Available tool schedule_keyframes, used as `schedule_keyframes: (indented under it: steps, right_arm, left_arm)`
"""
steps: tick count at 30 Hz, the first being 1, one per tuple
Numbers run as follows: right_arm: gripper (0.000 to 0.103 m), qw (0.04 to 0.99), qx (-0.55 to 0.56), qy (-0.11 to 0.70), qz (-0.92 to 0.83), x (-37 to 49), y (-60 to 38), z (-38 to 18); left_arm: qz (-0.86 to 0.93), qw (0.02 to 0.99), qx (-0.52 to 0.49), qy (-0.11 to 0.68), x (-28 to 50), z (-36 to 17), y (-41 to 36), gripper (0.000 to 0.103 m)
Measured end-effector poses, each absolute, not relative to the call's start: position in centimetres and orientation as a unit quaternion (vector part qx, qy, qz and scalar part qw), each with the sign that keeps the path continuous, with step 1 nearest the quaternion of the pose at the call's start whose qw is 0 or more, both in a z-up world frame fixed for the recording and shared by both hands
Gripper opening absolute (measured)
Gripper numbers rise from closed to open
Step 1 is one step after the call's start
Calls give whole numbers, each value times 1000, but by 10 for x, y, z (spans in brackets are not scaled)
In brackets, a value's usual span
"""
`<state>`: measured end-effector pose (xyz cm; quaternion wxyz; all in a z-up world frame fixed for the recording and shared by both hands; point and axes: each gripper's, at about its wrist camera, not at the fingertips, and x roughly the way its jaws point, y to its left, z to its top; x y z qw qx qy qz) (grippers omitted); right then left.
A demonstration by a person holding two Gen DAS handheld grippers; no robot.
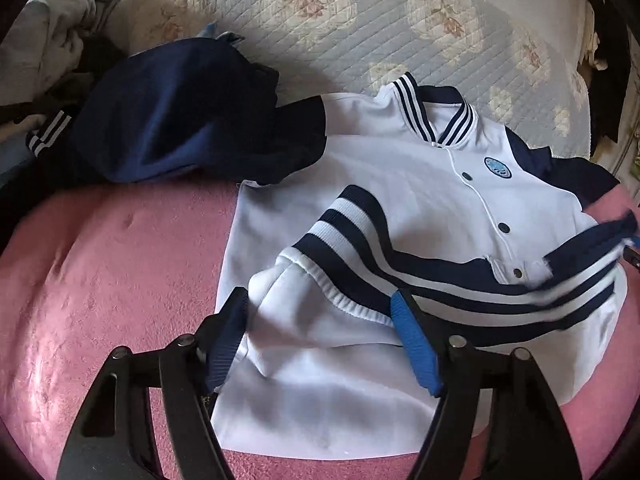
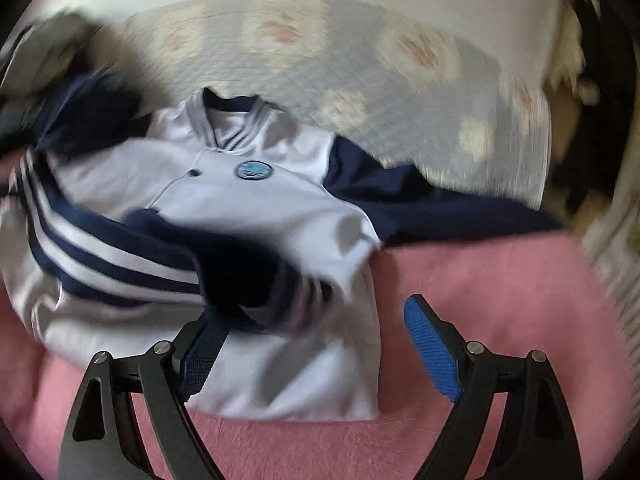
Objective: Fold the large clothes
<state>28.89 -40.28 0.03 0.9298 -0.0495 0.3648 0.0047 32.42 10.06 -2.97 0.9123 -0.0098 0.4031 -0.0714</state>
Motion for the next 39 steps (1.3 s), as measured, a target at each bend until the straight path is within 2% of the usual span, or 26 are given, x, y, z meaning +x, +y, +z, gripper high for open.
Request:
schedule_keyframes:
  steps: [3, 4, 5, 6, 7, 8, 9, 10, 12, 15, 19, 22, 23, 24, 25, 26, 27, 30, 31, 33, 34, 35, 36, 37, 38, 39]
  right_arm:
    - [88, 918, 30, 395, -10, 302, -430, -17]
    - [88, 910, 55, 410, 6, 307, -436, -23]
    - [88, 901, 76, 425, 27, 310, -441, -29]
    - [88, 893, 91, 439, 46, 313, -445, -35]
    - [83, 889, 94, 445, 50, 314, -446, -39]
    - [75, 889, 89, 447, 52, 313, -445, -41]
    - [44, 891, 74, 446, 45, 312, -443, -40]
    - [10, 895, 62, 440, 31, 309, -441, -38]
    - [9, 913, 68, 401, 23, 299, -441, -23]
    - [8, 935, 114, 334, 29, 267, -450, 16]
    - [8, 930, 125, 345, 23, 243, -458, 30]
    - [8, 898, 123, 422, -2, 254, -468, 6]
    - [8, 888, 126, 442, -6, 259, -470, -3]
    - [9, 886, 131, 445, -16, 260, -475, -10]
    - [13, 888, 134, 439, -28, 260, -478, -11]
    - [17, 891, 135, 431, -44, 260, -481, -7]
    - [25, 902, 140, 405, -59, 260, -485, -1]
    - [61, 919, 150, 363, -27, 264, -485, 9]
    - [64, 922, 143, 360, -6, 267, -479, 9]
    - [64, 924, 109, 365, 25, 279, -464, 3]
    - [64, 922, 95, 373, 36, 286, -455, -3]
    - [64, 914, 79, 392, 60, 296, -444, -13]
    - [64, 901, 62, 422, 81, 304, -432, -27]
    - [63, 891, 46, 442, 86, 306, -422, -38]
    - [57, 884, 26, 458, 84, 306, -412, -48]
    - [39, 887, -2, 457, 68, 304, -402, -52]
  left_arm:
    - [-60, 909, -6, 413, 329, -39, 101, 82]
    - [-57, 906, -10, 418, 330, -42, 102, 82]
    - [-60, 903, -19, 426, 332, -47, 103, 77]
    - [-68, 899, -26, 432, 333, -51, 102, 60]
    - [-82, 897, -27, 434, 333, -51, 100, 47]
    - [-92, 899, -22, 427, 330, -47, 97, 15]
    - [-81, 909, -1, 409, 324, -39, 91, 10]
    - [-74, 919, 19, 387, 317, -30, 86, 9]
    - [-73, 939, 41, 333, 295, -5, 78, 9]
    - [-79, 947, 18, 311, 270, 26, 84, 9]
    - [-79, 940, -16, 331, 249, 41, 103, 10]
    - [-67, 930, -22, 361, 255, 23, 110, 31]
    - [-54, 929, -9, 366, 258, 15, 108, 58]
    - [-37, 930, 5, 366, 260, 9, 107, 80]
    - [-30, 932, 10, 361, 260, 6, 106, 83]
    - [-32, 933, 8, 357, 259, 4, 107, 83]
    - [-39, 933, 2, 357, 261, 3, 109, 83]
    - [-40, 931, -25, 363, 272, -3, 117, 83]
    - [-42, 928, -34, 369, 277, -6, 118, 83]
    - [-76, 916, -52, 389, 291, -18, 116, 78]
    - [-117, 904, -56, 408, 298, -26, 111, 69]
    - [-133, 894, -50, 425, 305, -35, 107, 43]
    - [-124, 888, -37, 441, 309, -45, 102, 34]
    - [-120, 886, -32, 448, 309, -52, 99, 33]
    - [-114, 890, -24, 440, 307, -53, 96, 28]
    - [-114, 894, -14, 432, 303, -49, 92, 10]
